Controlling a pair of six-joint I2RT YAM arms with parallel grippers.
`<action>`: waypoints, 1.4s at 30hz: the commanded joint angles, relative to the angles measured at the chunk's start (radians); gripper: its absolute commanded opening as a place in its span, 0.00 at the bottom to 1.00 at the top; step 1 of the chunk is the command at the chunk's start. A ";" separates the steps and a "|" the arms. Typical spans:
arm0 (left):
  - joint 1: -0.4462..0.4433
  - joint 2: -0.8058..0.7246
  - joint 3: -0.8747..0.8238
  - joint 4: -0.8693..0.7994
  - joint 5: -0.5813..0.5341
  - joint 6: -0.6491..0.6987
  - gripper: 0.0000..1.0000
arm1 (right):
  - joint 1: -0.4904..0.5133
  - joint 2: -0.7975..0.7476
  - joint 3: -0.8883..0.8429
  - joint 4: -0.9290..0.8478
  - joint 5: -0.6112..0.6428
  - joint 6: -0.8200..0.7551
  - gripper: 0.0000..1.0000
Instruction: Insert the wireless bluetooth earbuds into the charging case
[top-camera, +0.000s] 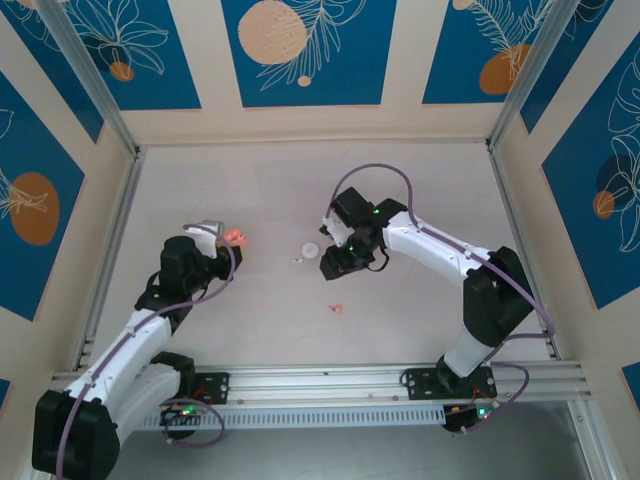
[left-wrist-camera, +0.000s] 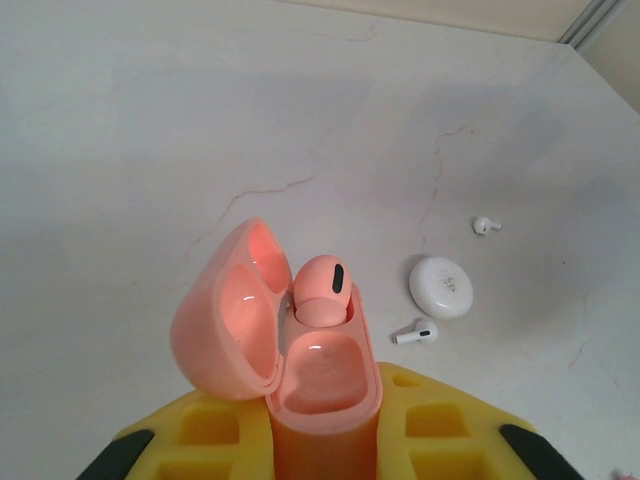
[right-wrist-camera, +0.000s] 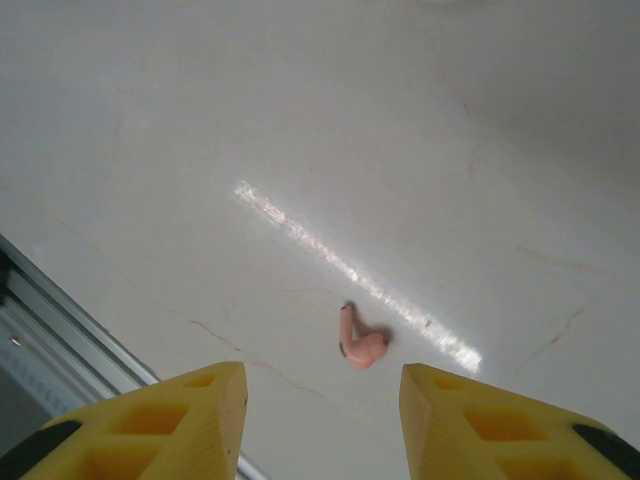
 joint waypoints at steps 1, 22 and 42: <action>0.012 0.020 0.057 -0.052 0.024 0.020 0.12 | 0.021 -0.014 -0.017 -0.056 -0.054 0.206 0.45; 0.012 0.080 0.137 -0.072 0.059 0.068 0.11 | 0.133 -0.053 -0.287 0.150 -0.034 0.790 0.50; 0.012 -0.016 0.096 -0.119 0.015 0.077 0.12 | 0.139 0.115 -0.218 0.221 -0.020 0.703 0.47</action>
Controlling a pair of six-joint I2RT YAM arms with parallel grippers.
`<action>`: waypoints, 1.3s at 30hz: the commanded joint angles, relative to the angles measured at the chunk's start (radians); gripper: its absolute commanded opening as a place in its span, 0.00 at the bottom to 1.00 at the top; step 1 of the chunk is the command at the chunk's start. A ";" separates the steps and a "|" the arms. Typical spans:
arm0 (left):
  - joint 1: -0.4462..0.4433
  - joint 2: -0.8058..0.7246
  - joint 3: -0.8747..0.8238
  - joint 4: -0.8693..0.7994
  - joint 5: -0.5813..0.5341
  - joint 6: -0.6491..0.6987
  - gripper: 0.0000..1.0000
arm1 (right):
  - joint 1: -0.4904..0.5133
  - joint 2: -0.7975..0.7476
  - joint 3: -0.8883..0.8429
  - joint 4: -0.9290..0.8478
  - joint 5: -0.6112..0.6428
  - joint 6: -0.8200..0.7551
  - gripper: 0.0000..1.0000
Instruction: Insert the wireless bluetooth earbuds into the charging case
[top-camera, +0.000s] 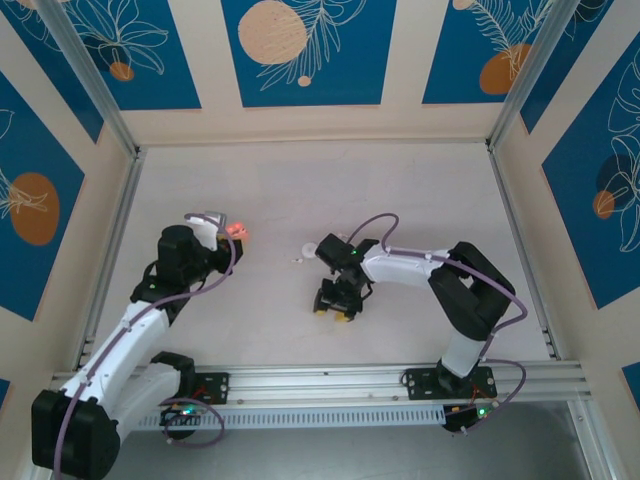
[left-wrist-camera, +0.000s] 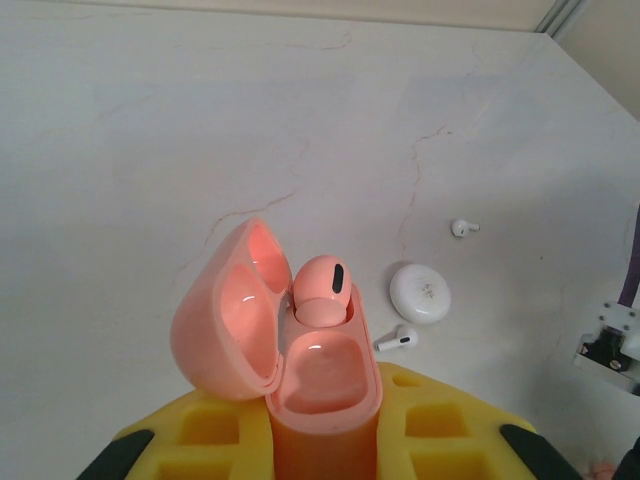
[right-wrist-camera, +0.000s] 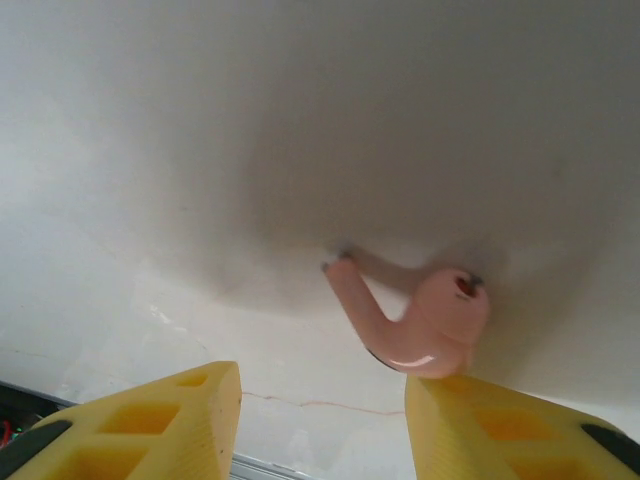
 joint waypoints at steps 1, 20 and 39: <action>0.012 -0.030 -0.006 -0.024 -0.020 0.018 0.12 | -0.019 0.021 0.052 -0.049 0.035 -0.047 0.47; 0.012 -0.011 0.010 -0.034 -0.043 0.047 0.12 | -0.147 0.039 0.220 -0.095 0.062 -0.269 0.52; 0.012 -0.041 0.008 -0.065 -0.067 0.055 0.13 | -0.209 0.167 0.293 -0.235 -0.002 -0.650 0.52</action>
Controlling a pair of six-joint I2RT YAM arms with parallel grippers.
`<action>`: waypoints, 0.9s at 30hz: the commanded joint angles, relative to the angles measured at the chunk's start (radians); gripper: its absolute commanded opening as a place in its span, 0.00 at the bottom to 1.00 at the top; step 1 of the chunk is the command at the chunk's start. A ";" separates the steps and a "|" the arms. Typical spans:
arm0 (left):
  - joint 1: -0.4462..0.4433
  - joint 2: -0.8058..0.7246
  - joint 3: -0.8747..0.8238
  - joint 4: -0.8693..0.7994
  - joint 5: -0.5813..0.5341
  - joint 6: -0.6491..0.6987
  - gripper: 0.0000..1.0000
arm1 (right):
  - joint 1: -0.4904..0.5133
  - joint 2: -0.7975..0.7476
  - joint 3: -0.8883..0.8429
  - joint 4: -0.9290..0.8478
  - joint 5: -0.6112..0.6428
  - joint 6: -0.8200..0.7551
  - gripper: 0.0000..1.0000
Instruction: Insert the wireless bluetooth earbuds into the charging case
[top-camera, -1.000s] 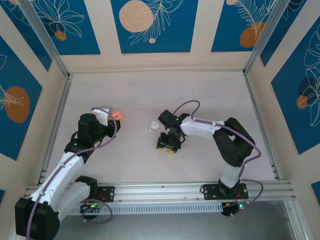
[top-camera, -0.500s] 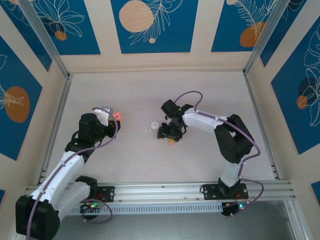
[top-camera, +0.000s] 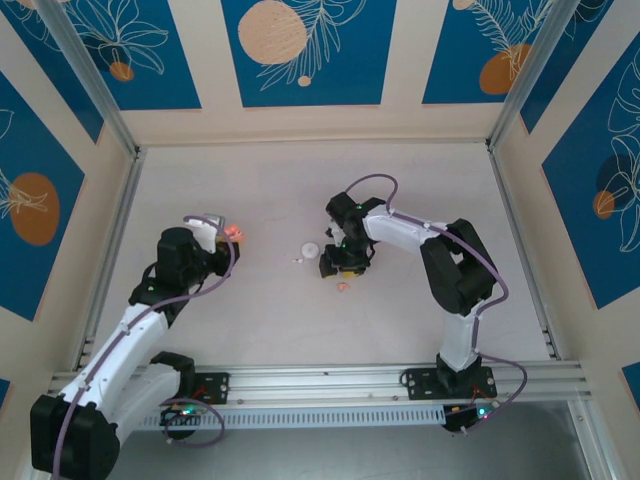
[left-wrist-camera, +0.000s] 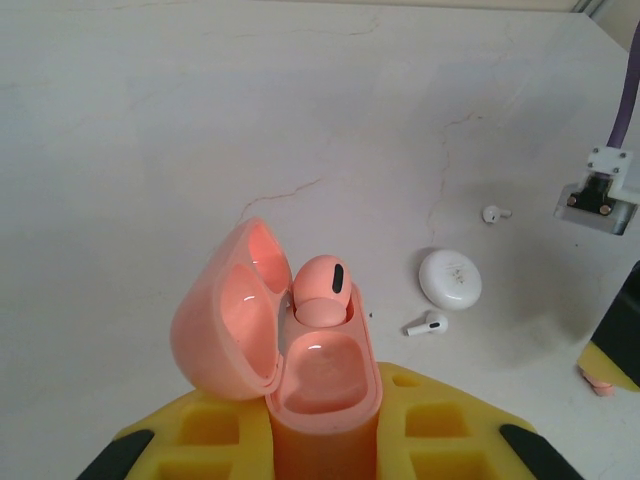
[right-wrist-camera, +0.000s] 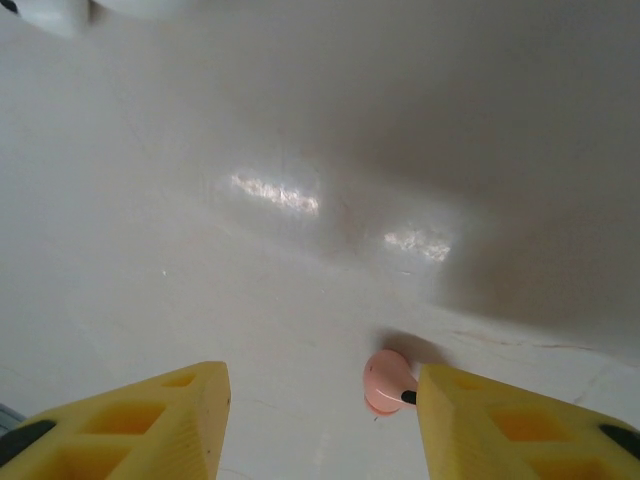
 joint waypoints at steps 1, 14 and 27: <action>0.012 -0.024 0.010 -0.020 -0.015 0.025 0.13 | 0.003 0.003 -0.015 -0.032 -0.048 -0.053 0.52; 0.012 -0.029 0.002 -0.015 -0.006 0.018 0.13 | 0.043 -0.014 -0.049 -0.105 -0.027 -0.038 0.51; 0.011 -0.027 -0.003 -0.008 0.002 0.009 0.13 | 0.053 -0.030 0.145 -0.395 0.166 0.104 0.50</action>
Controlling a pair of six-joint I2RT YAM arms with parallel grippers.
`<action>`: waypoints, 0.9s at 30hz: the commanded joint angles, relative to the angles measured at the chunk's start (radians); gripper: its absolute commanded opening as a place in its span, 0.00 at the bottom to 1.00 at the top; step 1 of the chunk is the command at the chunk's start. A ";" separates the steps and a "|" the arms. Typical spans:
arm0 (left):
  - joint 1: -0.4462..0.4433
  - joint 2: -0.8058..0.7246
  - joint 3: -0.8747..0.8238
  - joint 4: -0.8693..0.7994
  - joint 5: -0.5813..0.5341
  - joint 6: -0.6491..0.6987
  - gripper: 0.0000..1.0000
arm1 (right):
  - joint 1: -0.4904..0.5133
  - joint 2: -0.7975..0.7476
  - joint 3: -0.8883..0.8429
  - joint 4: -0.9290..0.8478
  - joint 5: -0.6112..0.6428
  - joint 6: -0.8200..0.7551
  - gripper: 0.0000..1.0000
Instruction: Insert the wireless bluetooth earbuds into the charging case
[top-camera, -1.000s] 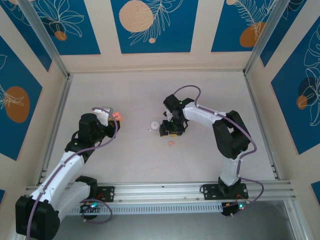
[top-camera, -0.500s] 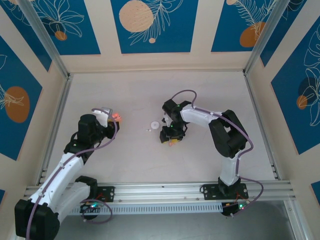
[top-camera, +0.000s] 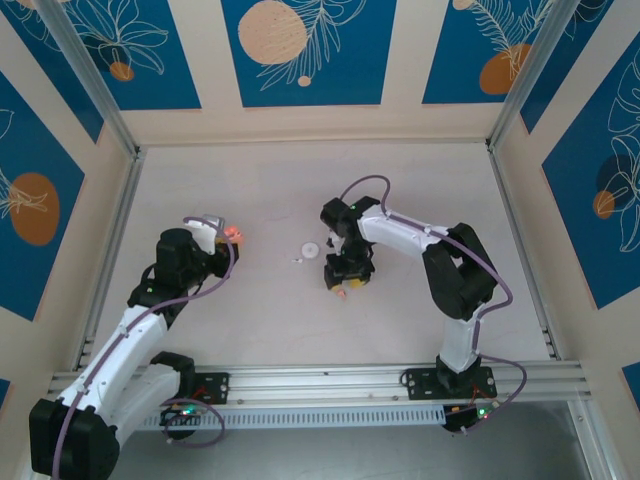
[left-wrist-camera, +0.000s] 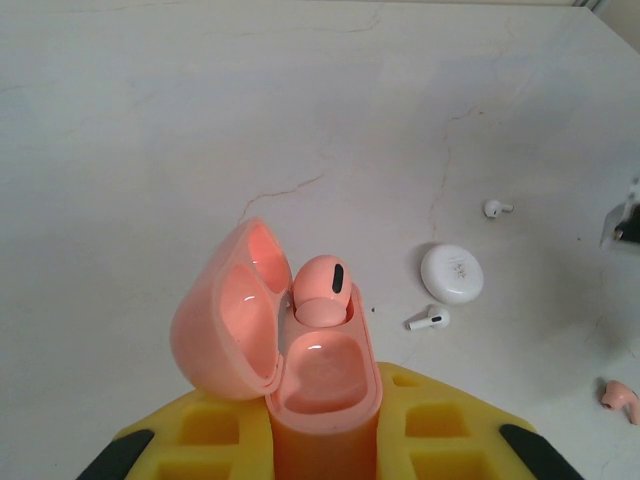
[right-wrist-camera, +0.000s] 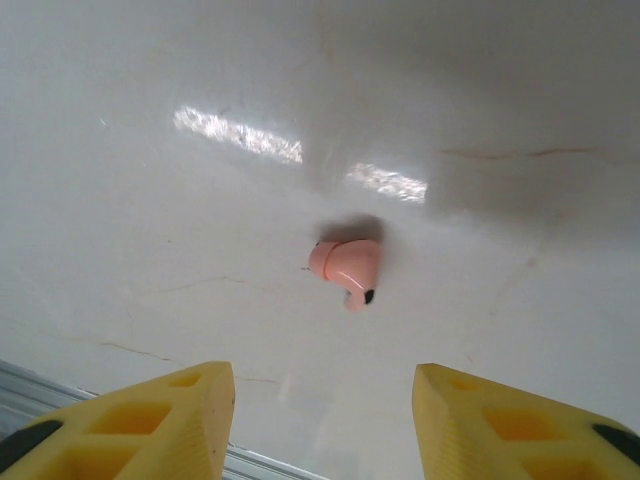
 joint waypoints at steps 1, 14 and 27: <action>0.012 -0.014 -0.003 0.010 -0.001 -0.004 0.13 | 0.001 0.006 0.075 -0.151 0.079 0.099 0.50; 0.011 -0.013 0.006 0.005 0.003 0.001 0.13 | 0.077 0.194 0.223 -0.226 0.157 0.102 0.47; 0.012 -0.012 0.006 0.006 0.009 -0.001 0.13 | 0.102 0.292 0.248 -0.193 0.148 0.071 0.45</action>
